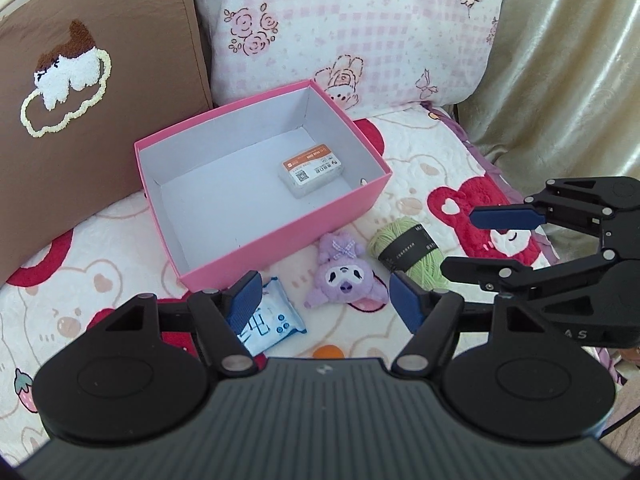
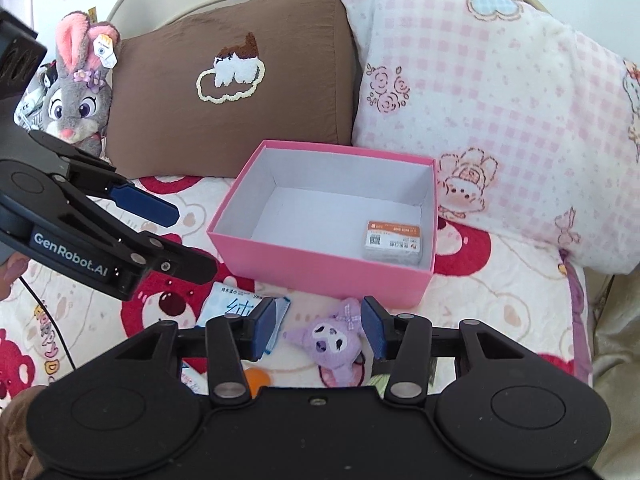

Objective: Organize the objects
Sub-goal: 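Withdraw the left tool from the pink box toward the white tissue pack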

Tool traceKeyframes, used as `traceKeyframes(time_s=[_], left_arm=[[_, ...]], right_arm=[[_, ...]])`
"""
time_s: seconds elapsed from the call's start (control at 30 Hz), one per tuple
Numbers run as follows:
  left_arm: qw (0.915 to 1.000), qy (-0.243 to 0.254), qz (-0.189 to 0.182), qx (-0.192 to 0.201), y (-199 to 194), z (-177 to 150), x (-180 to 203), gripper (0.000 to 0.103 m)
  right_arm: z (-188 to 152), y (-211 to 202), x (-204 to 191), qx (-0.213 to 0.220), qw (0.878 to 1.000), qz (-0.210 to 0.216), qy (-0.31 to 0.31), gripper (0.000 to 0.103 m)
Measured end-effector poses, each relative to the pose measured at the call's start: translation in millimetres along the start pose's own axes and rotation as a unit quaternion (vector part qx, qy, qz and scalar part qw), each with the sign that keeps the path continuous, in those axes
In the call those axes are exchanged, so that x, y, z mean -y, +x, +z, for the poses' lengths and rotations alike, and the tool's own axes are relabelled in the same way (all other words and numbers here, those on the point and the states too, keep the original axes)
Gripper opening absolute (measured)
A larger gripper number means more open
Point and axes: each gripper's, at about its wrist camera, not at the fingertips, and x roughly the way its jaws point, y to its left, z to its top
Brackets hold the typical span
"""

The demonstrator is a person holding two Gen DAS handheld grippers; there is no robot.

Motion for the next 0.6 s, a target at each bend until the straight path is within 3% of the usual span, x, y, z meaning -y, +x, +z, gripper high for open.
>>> traceKeyframes(time_s=[0.1,0.37,0.6], left_arm=[[1.0000,0.000,0.006,-0.006,-2.0,-9.3,-1.4,0.070],[0.9993,-0.019,0.003,-0.031,0.5,-35.8,-14.4,0.070],[0.9988,-0.031,0.008,-0.036,-2.2,-51.5,-21.9,0.070]], right_arm=[[-8.8,-5.9,-3.3,0.001,0.999,-0.032,0.020,0.053],[-28.5,-9.2,-5.1,0.005,0.999,-0.005,0.031,0.054],[-27.1,-10.4,-14.9,0.008,1.000,-0.012,0.006,0.056]])
